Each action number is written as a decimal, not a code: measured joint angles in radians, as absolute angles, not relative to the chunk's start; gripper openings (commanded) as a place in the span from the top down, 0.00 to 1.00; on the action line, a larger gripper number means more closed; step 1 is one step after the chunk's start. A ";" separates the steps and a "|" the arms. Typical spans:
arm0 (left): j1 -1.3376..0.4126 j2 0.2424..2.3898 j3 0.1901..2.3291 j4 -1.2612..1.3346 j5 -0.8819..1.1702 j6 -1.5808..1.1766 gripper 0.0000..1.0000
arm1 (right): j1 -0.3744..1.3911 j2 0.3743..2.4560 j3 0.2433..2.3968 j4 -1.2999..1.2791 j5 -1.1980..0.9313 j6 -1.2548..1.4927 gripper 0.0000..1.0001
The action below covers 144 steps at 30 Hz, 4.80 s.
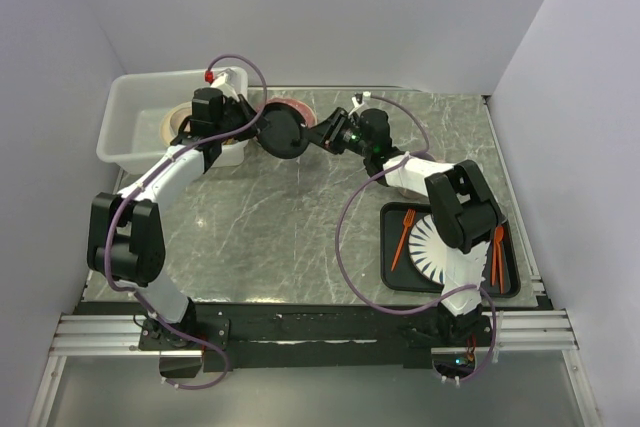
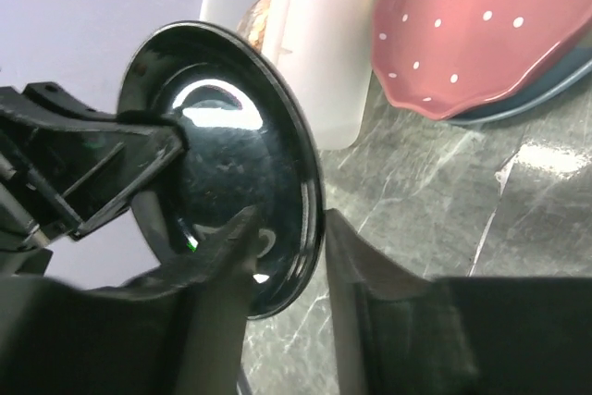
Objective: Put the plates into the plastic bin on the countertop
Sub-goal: Place the plate in the plastic bin, then move the plate to the center of the board.
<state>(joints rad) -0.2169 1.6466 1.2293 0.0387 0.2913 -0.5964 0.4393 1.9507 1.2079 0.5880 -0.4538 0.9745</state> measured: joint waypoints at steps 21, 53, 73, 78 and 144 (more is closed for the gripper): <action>-0.130 1.655 1.238 0.001 0.212 -0.590 0.99 | 0.440 1.916 1.204 0.606 -0.442 0.922 0.00; 0.226 1.684 1.086 0.245 0.221 -0.829 0.99 | 0.432 1.914 1.182 0.567 -0.461 0.895 0.00; 0.252 1.760 1.098 0.220 0.115 -0.857 0.78 | 0.421 1.982 1.195 0.543 -0.475 0.888 0.00; 0.253 1.806 1.137 0.252 0.126 -0.872 0.45 | 0.418 1.989 1.198 0.529 -0.479 0.887 0.00; 0.136 1.558 1.052 0.198 0.093 -0.717 0.01 | 0.418 2.471 1.995 -0.075 -0.303 0.750 0.41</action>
